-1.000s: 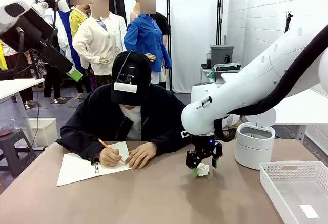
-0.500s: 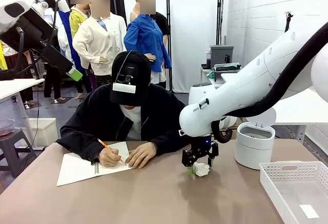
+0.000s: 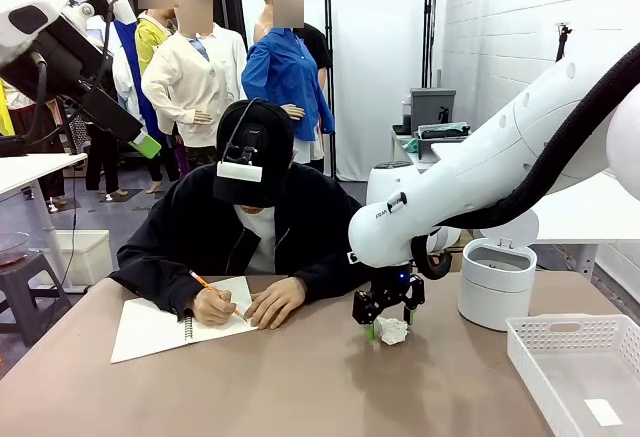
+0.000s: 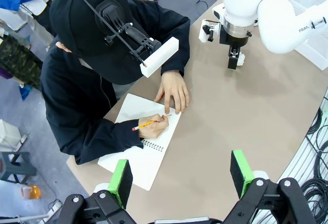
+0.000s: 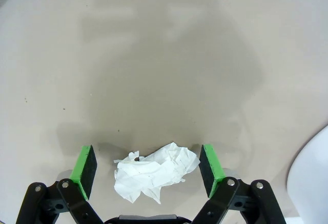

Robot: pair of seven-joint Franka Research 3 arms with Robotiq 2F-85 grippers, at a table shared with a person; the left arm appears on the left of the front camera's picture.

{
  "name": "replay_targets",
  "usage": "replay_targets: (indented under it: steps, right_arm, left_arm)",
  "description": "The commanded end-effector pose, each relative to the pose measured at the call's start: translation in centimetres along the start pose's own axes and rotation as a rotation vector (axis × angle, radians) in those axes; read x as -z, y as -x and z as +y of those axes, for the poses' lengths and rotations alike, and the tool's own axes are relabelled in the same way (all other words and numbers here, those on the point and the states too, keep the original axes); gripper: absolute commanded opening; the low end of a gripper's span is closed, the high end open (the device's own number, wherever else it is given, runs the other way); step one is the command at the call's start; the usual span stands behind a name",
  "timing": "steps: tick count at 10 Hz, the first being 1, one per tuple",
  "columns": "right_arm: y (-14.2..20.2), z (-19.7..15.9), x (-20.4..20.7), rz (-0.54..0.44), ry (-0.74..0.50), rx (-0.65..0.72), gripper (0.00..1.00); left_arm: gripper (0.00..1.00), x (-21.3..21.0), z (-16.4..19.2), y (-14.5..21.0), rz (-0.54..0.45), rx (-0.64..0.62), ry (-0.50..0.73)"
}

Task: Sort the paper based on its condition.
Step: If a person hands you a paper, place it in the Organizing basket , and if it's crumpled, put it in the Trash can.

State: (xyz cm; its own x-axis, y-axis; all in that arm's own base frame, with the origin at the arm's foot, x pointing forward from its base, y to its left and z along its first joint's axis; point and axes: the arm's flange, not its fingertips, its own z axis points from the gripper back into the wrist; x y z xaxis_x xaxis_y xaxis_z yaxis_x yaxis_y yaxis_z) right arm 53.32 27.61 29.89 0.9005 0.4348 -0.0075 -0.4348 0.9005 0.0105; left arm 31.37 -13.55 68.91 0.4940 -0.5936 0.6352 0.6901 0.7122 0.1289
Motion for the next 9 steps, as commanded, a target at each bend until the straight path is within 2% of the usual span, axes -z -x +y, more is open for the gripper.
replay_targets:
  steps: [1, 4, 7, 9]
  right_arm:
    - [0.05, -0.20, 0.04, 0.005, 0.001, -0.009, 1.00]
    - [0.00, 0.00, 0.00, 0.000, 0.000, 0.000, 0.98]
    - [0.10, -0.50, 0.05, -0.002, -0.013, 0.023, 0.41]
    - [0.37, -0.22, -0.70, 0.034, 0.001, 0.082, 0.41]
  left_arm:
    - [1.00, -0.05, 0.00, 0.06, 0.003, -0.001, 0.000]
    - [1.00, -0.05, 0.00, 0.06, 0.003, -0.001, 0.000]
    - [1.00, -0.05, 0.00, 0.06, 0.003, -0.001, 0.000]
    - [1.00, -0.05, 0.00, 0.06, 0.003, -0.001, 0.000]
